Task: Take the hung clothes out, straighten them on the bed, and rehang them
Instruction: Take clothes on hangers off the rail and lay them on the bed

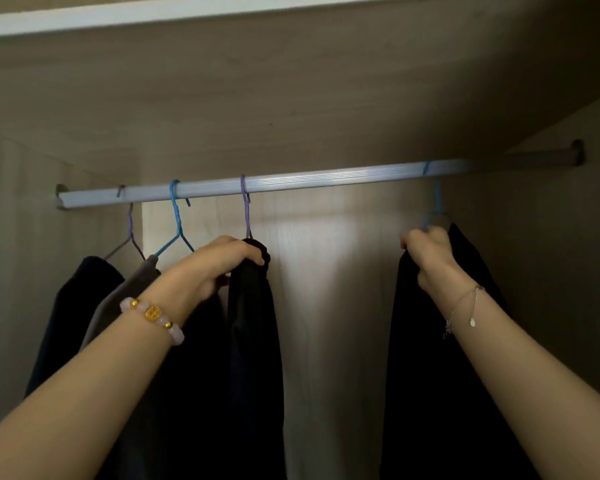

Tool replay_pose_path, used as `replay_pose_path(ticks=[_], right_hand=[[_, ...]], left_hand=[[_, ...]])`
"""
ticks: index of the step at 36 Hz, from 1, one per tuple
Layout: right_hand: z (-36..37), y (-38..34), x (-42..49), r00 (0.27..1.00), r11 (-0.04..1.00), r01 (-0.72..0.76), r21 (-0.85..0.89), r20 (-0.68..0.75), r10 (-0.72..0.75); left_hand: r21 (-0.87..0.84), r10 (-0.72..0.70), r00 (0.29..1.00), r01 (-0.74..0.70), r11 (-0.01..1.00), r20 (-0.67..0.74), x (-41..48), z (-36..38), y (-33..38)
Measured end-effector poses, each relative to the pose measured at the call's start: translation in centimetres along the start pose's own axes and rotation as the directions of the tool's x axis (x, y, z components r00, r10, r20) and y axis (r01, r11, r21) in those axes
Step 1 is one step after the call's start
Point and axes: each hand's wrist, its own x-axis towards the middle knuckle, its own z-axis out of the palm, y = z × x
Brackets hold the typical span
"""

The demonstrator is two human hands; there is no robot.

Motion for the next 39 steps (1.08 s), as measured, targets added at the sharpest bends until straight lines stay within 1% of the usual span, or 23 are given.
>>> replay_pose_path(ticks=[3,7,9,13,15,19,23,27,31,36,39], right_hand=[[0.1,0.5,0.9,0.999,0.998,-0.032,0.061,-0.026,0.034],[0.0,0.3,1.1,0.997,0.992,-0.076,0.102,0.009,0.075],[-0.3,0.3,1.5,0.997,0.987,-0.076,0.145,0.039,0.071],[-0.9,-0.3,2.1,0.996,0.983,-0.065,0.170,0.066,0.054],[-1.1,-0.9,2.4,0.996,0.983,-0.062,0.170,0.073,0.051],[-1.1,-2.9,2.4,0.997,0.988,-0.012,0.152,0.079,0.000],[-0.8,-3.9,3.0,0.993,0.997,0.005,0.080,0.119,-0.014],[0.0,-4.0,4.4,0.984,0.997,-0.071,0.031,0.167,0.065],[0.3,-3.1,5.6,0.965,0.988,-0.138,-0.071,0.213,0.150],[0.2,0.3,7.3,0.927,0.964,-0.264,-0.023,0.270,0.261],[0.3,1.8,7.3,0.907,0.951,-0.305,-0.049,0.288,0.306]], left_hand=[[-0.112,-0.001,0.999,-0.003,0.994,-0.036,0.2,0.8,0.0],[-0.249,0.021,0.998,-0.036,0.968,-0.061,0.3,1.4,0.0],[-0.316,0.035,0.997,-0.054,0.947,-0.066,0.4,1.5,-0.1],[-0.408,0.070,0.996,-0.087,0.909,-0.056,1.0,1.1,-0.6],[-0.405,0.067,0.997,-0.081,0.911,-0.047,1.5,0.7,-0.9],[-0.389,0.045,0.997,-0.063,0.919,-0.054,2.3,0.1,-1.3],[-0.400,0.049,0.998,-0.058,0.915,-0.033,2.5,-0.1,-1.5],[-0.410,0.056,0.998,-0.060,0.910,-0.024,2.4,-0.2,-1.5],[-0.373,0.053,0.999,-0.053,0.926,-0.009,2.7,-0.6,-1.4],[-0.356,0.102,0.994,-0.084,0.931,0.031,2.4,-1.0,-1.2],[-0.331,0.105,0.992,-0.076,0.941,0.070,3.1,-2.1,-1.2]])
